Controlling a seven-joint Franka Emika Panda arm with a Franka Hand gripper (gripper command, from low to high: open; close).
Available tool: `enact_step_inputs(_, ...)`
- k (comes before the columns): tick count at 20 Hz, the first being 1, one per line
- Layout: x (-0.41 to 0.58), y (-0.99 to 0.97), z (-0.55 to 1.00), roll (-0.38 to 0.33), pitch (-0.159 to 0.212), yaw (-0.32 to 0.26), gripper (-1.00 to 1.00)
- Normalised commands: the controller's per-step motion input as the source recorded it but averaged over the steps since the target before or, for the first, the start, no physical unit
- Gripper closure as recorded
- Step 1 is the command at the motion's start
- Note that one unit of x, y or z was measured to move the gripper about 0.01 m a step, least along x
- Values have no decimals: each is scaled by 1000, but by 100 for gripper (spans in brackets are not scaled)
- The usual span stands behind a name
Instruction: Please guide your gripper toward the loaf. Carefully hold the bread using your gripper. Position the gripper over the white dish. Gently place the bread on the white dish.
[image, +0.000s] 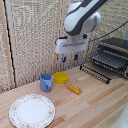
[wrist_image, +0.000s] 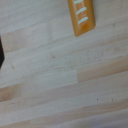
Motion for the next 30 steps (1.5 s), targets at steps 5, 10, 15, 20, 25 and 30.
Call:
enact_step_inputs(5,-33,-184,-495,-27,33,192,-100)
enact_step_inputs(10,-201,-221,-519,-57,72,195,-100)
enact_step_inputs(15,-137,-252,-481,-67,32,163,-100)
enact_step_inputs(20,42,-72,-384,-72,-21,164,-100)
enact_step_inputs(25,0,51,-317,-95,0,107,-100)
enact_step_inputs(30,31,-105,-282,-66,0,142,-100)
